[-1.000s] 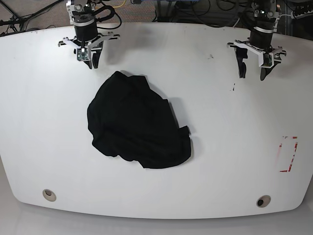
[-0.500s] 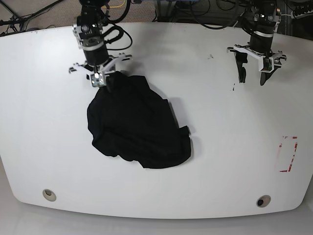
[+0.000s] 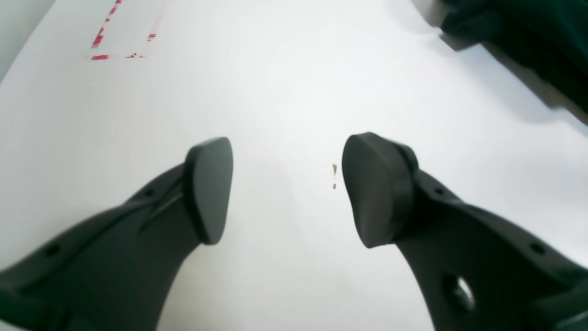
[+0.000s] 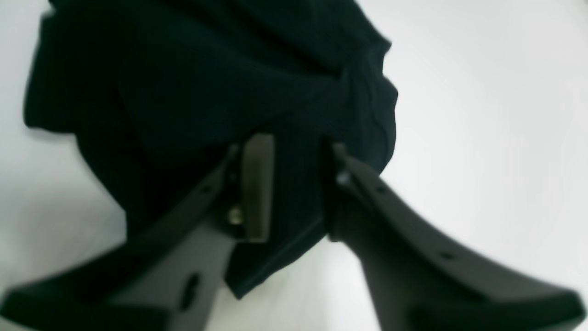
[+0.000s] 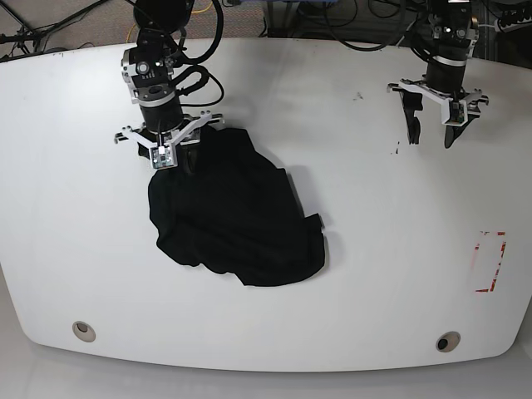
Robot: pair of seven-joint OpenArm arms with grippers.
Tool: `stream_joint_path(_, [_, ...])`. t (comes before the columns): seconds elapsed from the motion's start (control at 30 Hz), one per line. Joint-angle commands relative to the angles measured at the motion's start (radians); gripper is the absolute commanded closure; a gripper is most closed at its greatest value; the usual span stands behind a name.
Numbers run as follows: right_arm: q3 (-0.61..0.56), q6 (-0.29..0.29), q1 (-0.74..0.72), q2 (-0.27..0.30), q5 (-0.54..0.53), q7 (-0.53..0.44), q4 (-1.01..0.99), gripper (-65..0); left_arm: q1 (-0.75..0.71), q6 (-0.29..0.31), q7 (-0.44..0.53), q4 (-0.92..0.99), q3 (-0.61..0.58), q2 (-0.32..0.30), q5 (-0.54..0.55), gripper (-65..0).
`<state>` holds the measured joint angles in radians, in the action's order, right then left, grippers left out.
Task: Fold the T-shirt properly
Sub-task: 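Move the right gripper to the T-shirt edge and pinch the fabric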
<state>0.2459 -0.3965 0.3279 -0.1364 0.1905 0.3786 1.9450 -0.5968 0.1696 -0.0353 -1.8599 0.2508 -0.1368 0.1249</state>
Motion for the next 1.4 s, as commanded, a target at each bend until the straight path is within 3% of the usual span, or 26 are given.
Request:
stream_joint_path(0.0, [0.007,-0.004,-0.019,-0.007,-0.014,-0.035,0.017,-27.9,0.005,0.003,0.024,-0.019,0.005,-0.004,0.005,-38.0])
stream_joint_path(0.17, [0.039,0.004,-0.018,-0.003,-0.019,-0.042,0.009,-37.1,0.015,0.003,0.019,-0.012,0.002,-0.006,0.003,-38.1])
stream_joint_path(0.43, [0.076,0.004,-0.013,-0.003,-0.043,-0.051,-0.004,-44.5,0.027,0.003,0.015,-0.015,0.002,-0.006,0.001,-38.0])
stream_joint_path(1.1, [0.116,-0.004,-0.061,0.031,-0.224,-0.023,-0.086,-50.9,0.050,0.023,-0.009,-0.015,-0.003,-0.005,-0.038,-38.1])
stream_joint_path(1.17, [0.126,-0.018,-0.080,0.064,-0.278,0.010,-0.121,-49.8,0.068,0.065,-0.030,-0.014,-0.011,0.000,-0.074,-38.5])
stream_joint_path(1.37, [0.134,-0.034,-0.111,0.101,-0.341,0.099,-0.145,-48.7,0.090,0.082,-0.049,-0.014,-0.034,0.004,-0.127,-38.7])
